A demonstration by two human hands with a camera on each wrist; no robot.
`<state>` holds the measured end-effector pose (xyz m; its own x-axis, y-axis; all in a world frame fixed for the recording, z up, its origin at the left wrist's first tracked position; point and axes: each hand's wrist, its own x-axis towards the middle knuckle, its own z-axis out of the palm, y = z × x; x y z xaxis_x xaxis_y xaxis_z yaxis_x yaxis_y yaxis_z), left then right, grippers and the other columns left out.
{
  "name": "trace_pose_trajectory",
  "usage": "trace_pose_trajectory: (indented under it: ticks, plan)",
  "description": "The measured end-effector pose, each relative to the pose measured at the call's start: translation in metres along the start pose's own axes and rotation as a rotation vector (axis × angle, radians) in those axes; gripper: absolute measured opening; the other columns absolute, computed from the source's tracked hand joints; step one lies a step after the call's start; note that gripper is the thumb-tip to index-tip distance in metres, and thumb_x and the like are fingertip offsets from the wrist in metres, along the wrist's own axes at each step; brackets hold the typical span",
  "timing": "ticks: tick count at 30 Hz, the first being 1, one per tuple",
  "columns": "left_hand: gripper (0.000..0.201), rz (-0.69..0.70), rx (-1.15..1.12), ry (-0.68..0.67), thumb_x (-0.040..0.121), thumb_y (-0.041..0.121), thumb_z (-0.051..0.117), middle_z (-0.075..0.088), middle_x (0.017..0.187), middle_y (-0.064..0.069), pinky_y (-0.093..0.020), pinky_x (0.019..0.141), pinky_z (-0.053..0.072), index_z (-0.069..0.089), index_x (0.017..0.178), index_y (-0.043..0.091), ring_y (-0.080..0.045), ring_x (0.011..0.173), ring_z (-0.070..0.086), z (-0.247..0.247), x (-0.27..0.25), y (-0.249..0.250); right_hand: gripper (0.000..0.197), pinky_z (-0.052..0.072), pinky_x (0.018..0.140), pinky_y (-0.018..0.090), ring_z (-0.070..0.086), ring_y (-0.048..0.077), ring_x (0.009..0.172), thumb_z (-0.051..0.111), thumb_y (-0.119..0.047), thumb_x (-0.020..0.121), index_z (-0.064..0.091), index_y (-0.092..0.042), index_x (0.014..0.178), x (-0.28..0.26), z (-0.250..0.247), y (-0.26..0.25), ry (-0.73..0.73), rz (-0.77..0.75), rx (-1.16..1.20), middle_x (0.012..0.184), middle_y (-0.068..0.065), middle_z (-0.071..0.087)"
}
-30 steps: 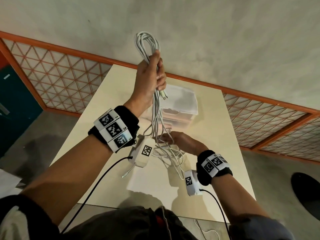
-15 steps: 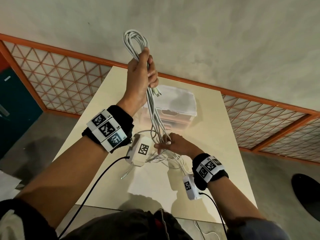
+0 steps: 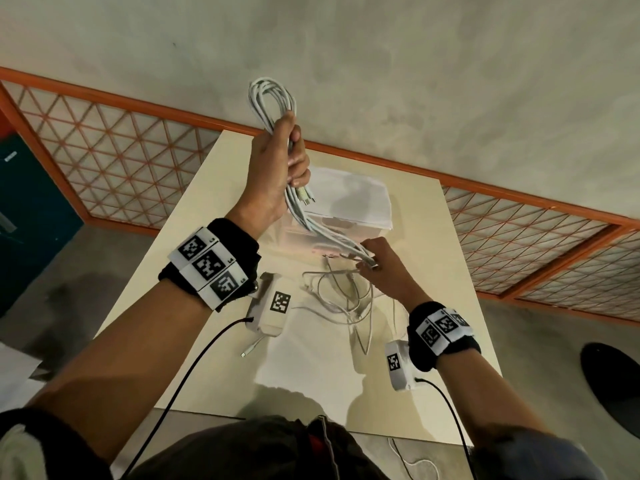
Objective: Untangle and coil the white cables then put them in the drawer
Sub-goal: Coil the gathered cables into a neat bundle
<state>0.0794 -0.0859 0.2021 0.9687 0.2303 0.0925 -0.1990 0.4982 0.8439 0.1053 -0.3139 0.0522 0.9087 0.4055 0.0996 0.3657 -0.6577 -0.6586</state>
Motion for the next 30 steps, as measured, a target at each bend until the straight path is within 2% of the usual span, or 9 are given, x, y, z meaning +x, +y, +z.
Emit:
trace_pose_trajectory:
  ticks: [5,7,9,12,17,19,21,25,30]
  plan:
    - [0.036,0.023,-0.043,-0.005,0.101,0.026,0.038,0.027,0.041,0.010,-0.016,0.034,0.018,0.038,0.066,0.017,-0.004,0.032,0.020,0.002,-0.001,0.005,0.039,0.045,0.063,0.032,0.047,0.023,0.071,0.057,0.006,0.073,0.043,-0.005,0.109,0.000,0.006,0.003,0.093,0.031,-0.074,0.104,0.005,0.038]
    - [0.036,0.028,-0.054,-0.007,0.101,0.026,0.037,0.027,0.041,0.010,-0.017,0.034,0.018,0.038,0.066,0.017,-0.004,0.032,0.019,0.004,-0.001,0.010,0.046,0.045,0.058,0.017,0.047,0.016,0.067,0.066,0.004,0.076,0.031,-0.008,0.104,-0.004,0.008,0.013,0.143,0.101,0.074,0.106,0.010,0.038]
    - [0.036,0.038,-0.066,-0.004,0.101,0.025,0.037,0.026,0.041,0.010,-0.017,0.034,0.018,0.038,0.065,0.017,-0.004,0.032,0.019,0.005,0.000,0.015,0.050,0.047,0.057,0.020,0.054,0.021,0.063,0.069,0.004,0.078,0.026,-0.013,0.097,-0.008,0.007,0.021,0.242,0.247,0.288,0.103,0.010,0.043]
    - [0.037,0.047,-0.080,0.002,0.101,0.025,0.037,0.026,0.041,0.010,-0.017,0.034,0.018,0.038,0.065,0.017,-0.004,0.032,0.019,0.004,0.000,0.018,0.029,0.048,0.068,0.041,0.064,0.030,0.071,0.064,-0.003,0.084,0.040,-0.019,0.087,-0.010,0.006,0.035,0.177,0.418,0.335,0.089,0.006,0.056]
    - [0.037,0.046,-0.093,-0.018,0.101,0.025,0.037,0.026,0.041,0.009,-0.017,0.034,0.018,0.038,0.065,0.017,-0.005,0.032,0.019,0.008,-0.003,0.018,0.011,0.044,0.071,0.033,0.062,0.027,0.075,0.060,-0.015,0.088,0.065,-0.011,0.079,-0.008,0.005,0.039,0.080,0.511,0.197,0.074,0.011,0.067]
    - [0.037,0.053,-0.085,-0.019,0.101,0.025,0.037,0.026,0.041,0.009,-0.017,0.034,0.018,0.038,0.064,0.017,-0.005,0.032,0.019,0.007,-0.002,0.019,0.014,0.037,0.069,0.028,0.060,0.031,0.080,0.063,-0.013,0.087,0.071,-0.001,0.087,-0.008,0.003,0.041,0.109,0.460,-0.004,0.084,0.021,0.066]
    - [0.037,0.045,-0.099,-0.021,0.101,0.025,0.037,0.026,0.041,0.009,-0.017,0.033,0.018,0.038,0.065,0.017,-0.005,0.032,0.019,0.005,-0.001,0.018,0.017,0.037,0.070,0.028,0.059,0.039,0.092,0.059,-0.005,0.087,0.069,0.006,0.094,-0.007,-0.001,0.038,0.107,0.418,-0.194,0.101,0.026,0.061]
    - [0.036,-0.002,-0.169,-0.051,0.100,0.027,0.036,0.027,0.039,0.010,-0.016,0.030,0.019,0.038,0.066,0.017,-0.003,0.029,0.019,0.002,0.001,0.019,0.016,0.044,0.075,0.047,0.056,0.046,0.092,0.048,0.001,0.087,0.055,0.004,0.101,-0.006,-0.019,0.026,0.265,0.454,-0.363,0.113,0.024,0.049]
    - [0.037,-0.010,-0.250,-0.090,0.101,0.028,0.034,0.027,0.037,0.011,-0.016,0.028,0.021,0.038,0.066,0.018,-0.001,0.027,0.020,-0.003,0.006,0.028,0.024,0.042,0.074,0.039,0.056,0.042,0.098,0.046,0.003,0.084,0.056,-0.001,0.105,-0.010,-0.035,0.041,0.393,0.651,-0.243,0.108,0.023,0.059]
